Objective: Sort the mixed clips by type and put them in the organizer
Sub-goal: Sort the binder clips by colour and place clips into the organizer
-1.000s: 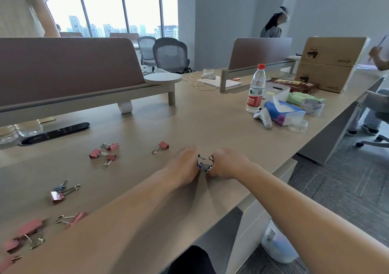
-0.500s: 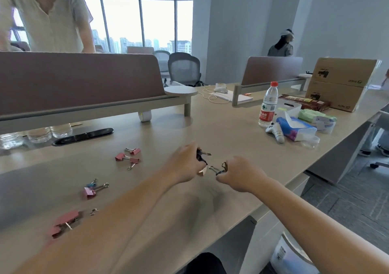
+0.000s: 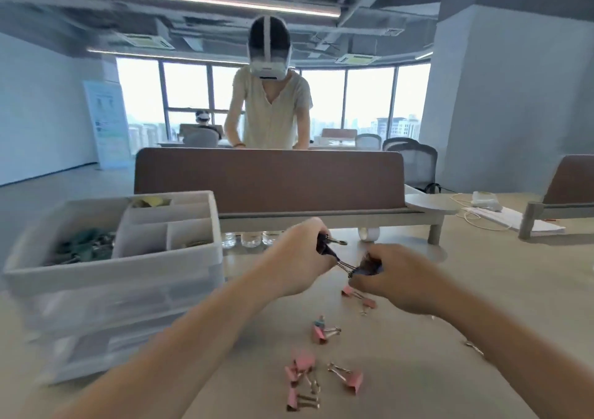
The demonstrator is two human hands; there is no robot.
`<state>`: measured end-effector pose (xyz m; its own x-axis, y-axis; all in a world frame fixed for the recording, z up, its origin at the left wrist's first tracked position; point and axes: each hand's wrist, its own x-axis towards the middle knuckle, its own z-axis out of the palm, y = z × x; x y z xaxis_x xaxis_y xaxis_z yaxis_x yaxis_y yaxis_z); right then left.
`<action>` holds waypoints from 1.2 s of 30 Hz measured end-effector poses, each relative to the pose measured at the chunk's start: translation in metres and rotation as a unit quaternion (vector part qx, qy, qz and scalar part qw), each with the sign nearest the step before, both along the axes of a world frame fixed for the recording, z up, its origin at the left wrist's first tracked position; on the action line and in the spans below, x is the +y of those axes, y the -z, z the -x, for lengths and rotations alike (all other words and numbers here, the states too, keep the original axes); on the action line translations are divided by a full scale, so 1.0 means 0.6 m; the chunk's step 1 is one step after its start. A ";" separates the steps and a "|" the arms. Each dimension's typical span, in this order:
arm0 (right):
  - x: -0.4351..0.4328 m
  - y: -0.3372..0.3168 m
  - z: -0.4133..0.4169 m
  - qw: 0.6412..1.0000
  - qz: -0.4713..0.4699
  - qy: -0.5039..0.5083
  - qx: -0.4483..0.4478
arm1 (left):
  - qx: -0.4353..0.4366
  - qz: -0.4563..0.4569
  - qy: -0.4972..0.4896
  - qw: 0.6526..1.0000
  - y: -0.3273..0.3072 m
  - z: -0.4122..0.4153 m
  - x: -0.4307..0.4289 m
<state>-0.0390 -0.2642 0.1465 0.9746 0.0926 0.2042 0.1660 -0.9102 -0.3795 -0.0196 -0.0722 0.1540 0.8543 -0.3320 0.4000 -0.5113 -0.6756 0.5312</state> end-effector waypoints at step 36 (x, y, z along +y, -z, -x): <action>0.484 -0.127 -0.266 0.936 0.257 -0.236 -0.042 | -0.045 -0.173 -0.198 0.964 -0.077 -0.141 0.445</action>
<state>0.1205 0.0261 0.2228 0.7832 0.6154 0.0887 0.6048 -0.7871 0.1214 0.0652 0.1949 0.2001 0.9083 -0.1138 0.4025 -0.2104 -0.9559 0.2047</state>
